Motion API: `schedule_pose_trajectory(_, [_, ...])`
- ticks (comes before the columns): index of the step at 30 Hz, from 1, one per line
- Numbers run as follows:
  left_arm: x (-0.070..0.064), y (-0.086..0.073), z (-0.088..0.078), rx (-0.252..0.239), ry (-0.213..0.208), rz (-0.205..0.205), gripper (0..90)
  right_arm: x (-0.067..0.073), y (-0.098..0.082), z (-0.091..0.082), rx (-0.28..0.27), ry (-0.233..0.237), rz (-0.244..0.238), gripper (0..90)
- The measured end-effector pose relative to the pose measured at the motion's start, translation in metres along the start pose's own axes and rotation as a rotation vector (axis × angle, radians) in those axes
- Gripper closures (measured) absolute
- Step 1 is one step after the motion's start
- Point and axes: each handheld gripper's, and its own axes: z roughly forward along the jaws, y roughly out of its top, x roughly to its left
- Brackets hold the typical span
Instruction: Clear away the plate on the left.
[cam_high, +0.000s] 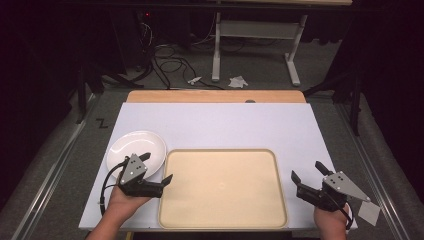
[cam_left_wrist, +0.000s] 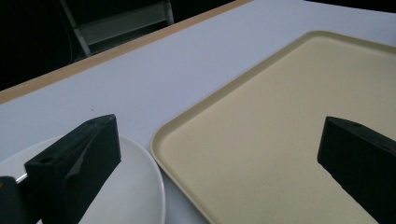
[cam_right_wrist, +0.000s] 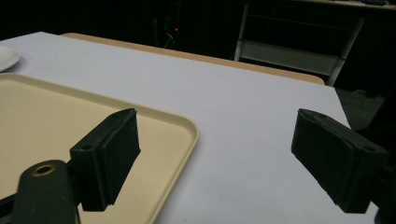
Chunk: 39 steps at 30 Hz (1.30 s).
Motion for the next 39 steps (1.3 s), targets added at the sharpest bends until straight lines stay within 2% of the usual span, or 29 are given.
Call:
schedule_pose_trajectory(3, [0.002,0.003,-0.001,-0.014,0.003,-0.018,0.0,-0.001,-0.002,-0.002,0.012,-0.005,0.005,16.1])
schedule_pose_trajectory(6, [0.005,0.004,0.000,-0.019,0.014,-0.017,0.0,-0.002,-0.003,-0.004,0.003,-0.006,0.016,16.1])
schedule_pose_trajectory(8, [0.008,0.005,0.000,-0.019,0.030,0.005,0.1,-0.003,-0.002,-0.006,0.001,-0.016,0.019,16.1])
schedule_pose_trajectory(12, [0.019,0.005,-0.005,-0.003,0.074,0.056,0.1,-0.003,-0.001,-0.008,-0.013,-0.002,0.009,16.1])
schedule_pose_trajectory(22, [0.044,0.002,-0.008,0.035,0.153,0.083,0.2,-0.002,-0.001,-0.003,-0.007,0.017,0.004,16.1])
schedule_pose_trajectory(23, [0.054,0.004,-0.019,0.188,0.148,0.233,0.2,-0.002,-0.001,-0.003,-0.006,0.017,0.008,16.1])
schedule_pose_trajectory(24, [0.047,0.000,-0.009,0.044,0.166,0.087,0.2,-0.002,-0.001,-0.003,-0.009,0.017,0.010,16.1])
schedule_pose_trajectory(27, [0.050,0.000,-0.009,0.049,0.173,0.058,0.3,-0.002,-0.001,-0.004,-0.015,0.013,0.020,16.1])
schedule_pose_trajectory(29, [0.049,0.000,-0.009,0.050,0.173,0.076,0.3,-0.002,-0.001,-0.005,-0.021,0.021,0.022,16.1])
schedule_pose_trajectory(31, [0.049,0.000,-0.008,0.044,0.171,0.074,0.4,-0.002,-0.001,-0.005,-0.023,0.023,0.023,16.0])
schedule_pose_trajectory(34, [0.052,-0.002,-0.007,0.061,0.178,0.089,0.4,-0.002,0.000,-0.005,-0.029,0.020,0.024,16.0])
schedule_pose_trajectory(35, [0.053,-0.002,-0.008,0.081,0.180,0.110,0.4,-0.003,0.000,-0.005,-0.030,0.018,0.022,16.0])
schedule_pose_trajectory(36, [0.061,0.001,-0.017,0.213,0.166,0.242,0.4,-0.002,0.000,-0.005,-0.027,0.015,0.025,16.0])
schedule_pose_trajectory(37, [0.062,0.000,-0.018,0.231,0.182,0.266,0.4,-0.002,0.000,-0.005,-0.022,0.013,0.028,16.0])
schedule_pose_trajectory(39, [0.061,-0.004,-0.014,0.194,0.186,0.243,0.6,-0.002,0.000,-0.005,-0.027,0.010,0.026,16.0])
